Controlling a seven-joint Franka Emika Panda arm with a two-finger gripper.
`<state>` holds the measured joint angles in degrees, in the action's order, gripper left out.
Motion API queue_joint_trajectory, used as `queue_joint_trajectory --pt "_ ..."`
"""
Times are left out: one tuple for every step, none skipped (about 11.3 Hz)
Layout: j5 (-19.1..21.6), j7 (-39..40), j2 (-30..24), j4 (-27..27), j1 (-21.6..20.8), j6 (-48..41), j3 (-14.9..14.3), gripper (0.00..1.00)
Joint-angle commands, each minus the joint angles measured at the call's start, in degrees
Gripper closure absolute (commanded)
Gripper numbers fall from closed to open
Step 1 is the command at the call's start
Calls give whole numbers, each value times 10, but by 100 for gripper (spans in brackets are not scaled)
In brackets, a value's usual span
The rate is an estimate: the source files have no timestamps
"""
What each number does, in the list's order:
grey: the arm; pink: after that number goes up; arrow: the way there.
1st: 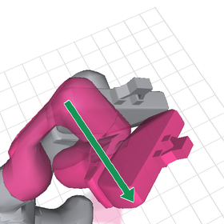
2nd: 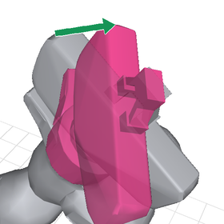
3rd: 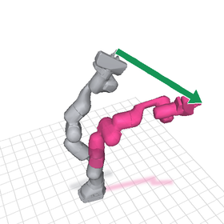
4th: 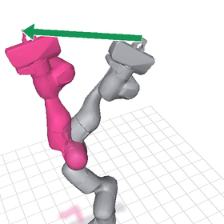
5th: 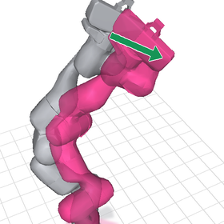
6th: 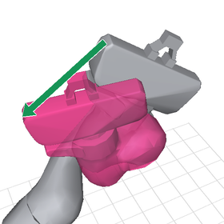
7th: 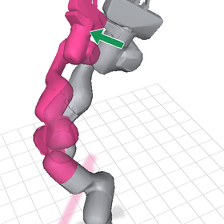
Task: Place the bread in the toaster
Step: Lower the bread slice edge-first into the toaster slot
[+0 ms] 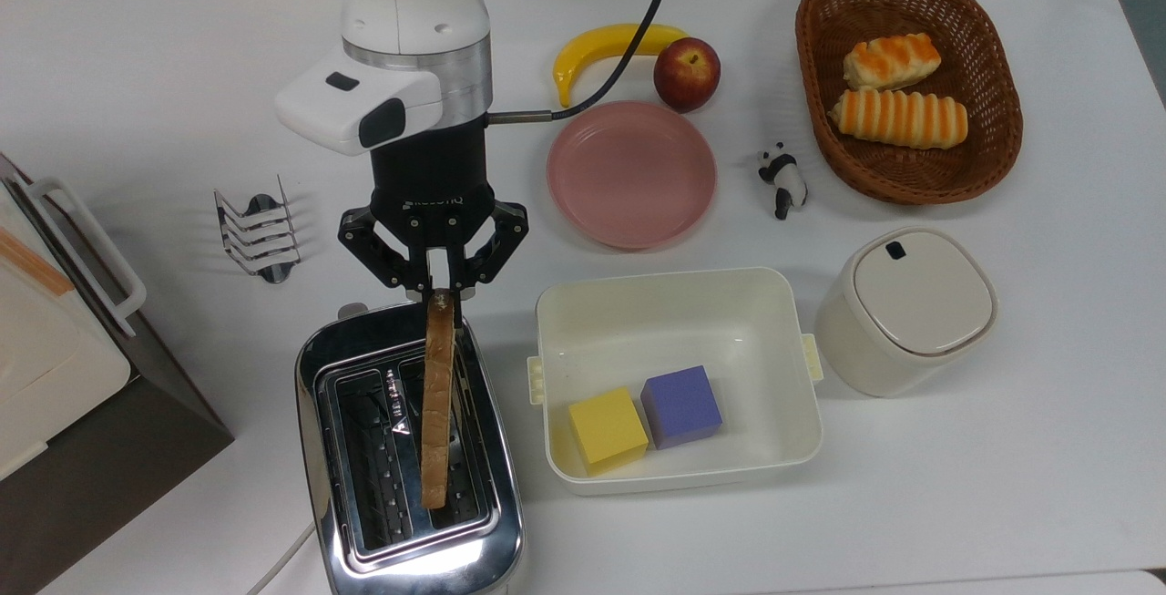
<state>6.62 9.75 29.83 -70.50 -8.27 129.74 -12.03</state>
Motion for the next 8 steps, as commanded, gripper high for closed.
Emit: queue_joint_trajectory --pt "21 18 -12 -16 1 14 1 68" --pt "23 18 -13 -16 1 14 0 63" --pt "23 17 -13 -15 3 14 0 60" --pt "23 17 -13 -16 4 14 0 60" --pt "23 17 -13 -16 4 14 0 60" --pt "23 17 -13 -16 6 14 0 61" --pt "23 17 -13 -17 9 13 0 61" --pt "25 17 -14 -17 10 10 0 60"
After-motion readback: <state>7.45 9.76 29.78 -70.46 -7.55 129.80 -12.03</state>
